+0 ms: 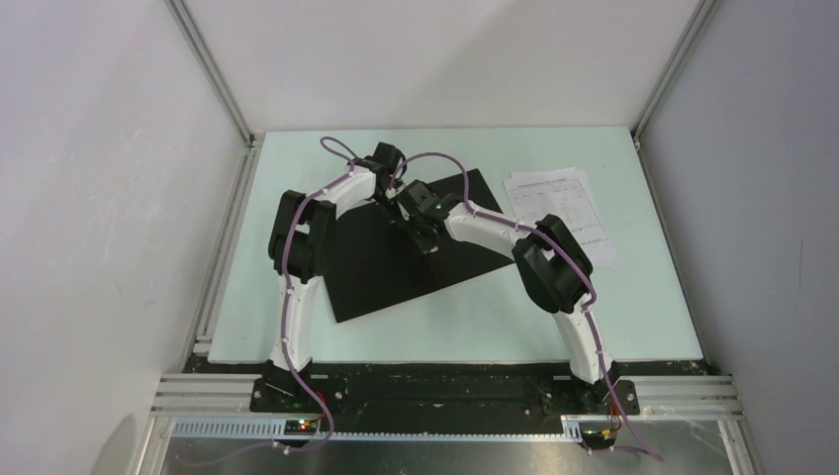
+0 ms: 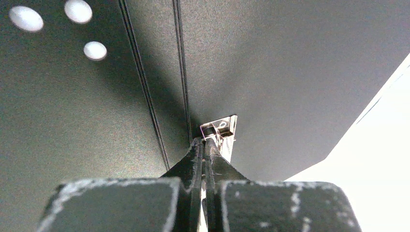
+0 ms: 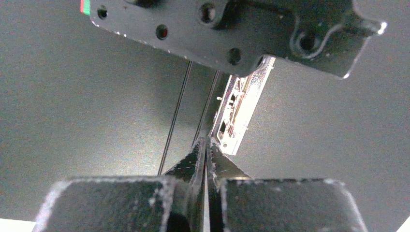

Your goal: Put the files into the folder

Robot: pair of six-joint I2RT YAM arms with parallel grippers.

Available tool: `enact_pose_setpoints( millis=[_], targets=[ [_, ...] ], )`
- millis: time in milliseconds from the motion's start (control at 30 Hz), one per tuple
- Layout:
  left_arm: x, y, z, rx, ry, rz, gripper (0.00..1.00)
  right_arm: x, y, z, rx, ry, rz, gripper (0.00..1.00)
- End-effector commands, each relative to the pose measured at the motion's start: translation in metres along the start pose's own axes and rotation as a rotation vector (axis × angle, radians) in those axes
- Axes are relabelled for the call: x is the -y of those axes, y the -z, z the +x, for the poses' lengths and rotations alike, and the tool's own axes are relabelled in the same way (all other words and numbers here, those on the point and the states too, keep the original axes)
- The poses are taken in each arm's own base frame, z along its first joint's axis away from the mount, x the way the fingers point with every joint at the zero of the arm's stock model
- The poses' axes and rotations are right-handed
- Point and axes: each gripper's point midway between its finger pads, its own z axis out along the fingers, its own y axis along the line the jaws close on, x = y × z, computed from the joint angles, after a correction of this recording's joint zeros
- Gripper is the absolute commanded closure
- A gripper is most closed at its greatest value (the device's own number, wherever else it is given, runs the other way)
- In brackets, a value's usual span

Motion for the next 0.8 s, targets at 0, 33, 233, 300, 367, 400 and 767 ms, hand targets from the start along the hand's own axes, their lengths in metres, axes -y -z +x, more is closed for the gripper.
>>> enact_pose_setpoints(
  millis=[0, 33, 233, 300, 367, 400, 767],
  targets=[
    [-0.025, -0.020, 0.014, -0.034, 0.013, -0.096, 1.00, -0.002, 0.011, -0.006, 0.020, 0.003, 0.008, 0.97],
    [-0.025, -0.020, 0.014, -0.034, 0.013, -0.097, 1.00, 0.000, 0.010, -0.004, 0.015, 0.004, 0.014, 0.96],
    [-0.025, -0.020, 0.014, -0.032, 0.014, -0.097, 1.00, 0.001, 0.006, 0.018, -0.038, 0.016, 0.006, 0.96],
    [-0.024, -0.019, 0.014, -0.031, 0.014, -0.097, 1.00, 0.001, 0.005, 0.025, -0.053, 0.018, 0.003, 0.95],
    [-0.025, -0.020, 0.013, -0.030, 0.014, -0.098, 1.00, 0.000, 0.003, 0.031, -0.067, 0.018, -0.005, 0.95],
    [-0.025, -0.020, 0.014, -0.032, 0.014, -0.097, 1.00, -0.001, 0.003, 0.034, -0.073, 0.019, -0.011, 0.95],
    [-0.026, -0.020, 0.014, -0.033, 0.011, -0.099, 1.00, 0.015, -0.007, 0.051, -0.120, 0.052, -0.020, 0.95]
  ],
)
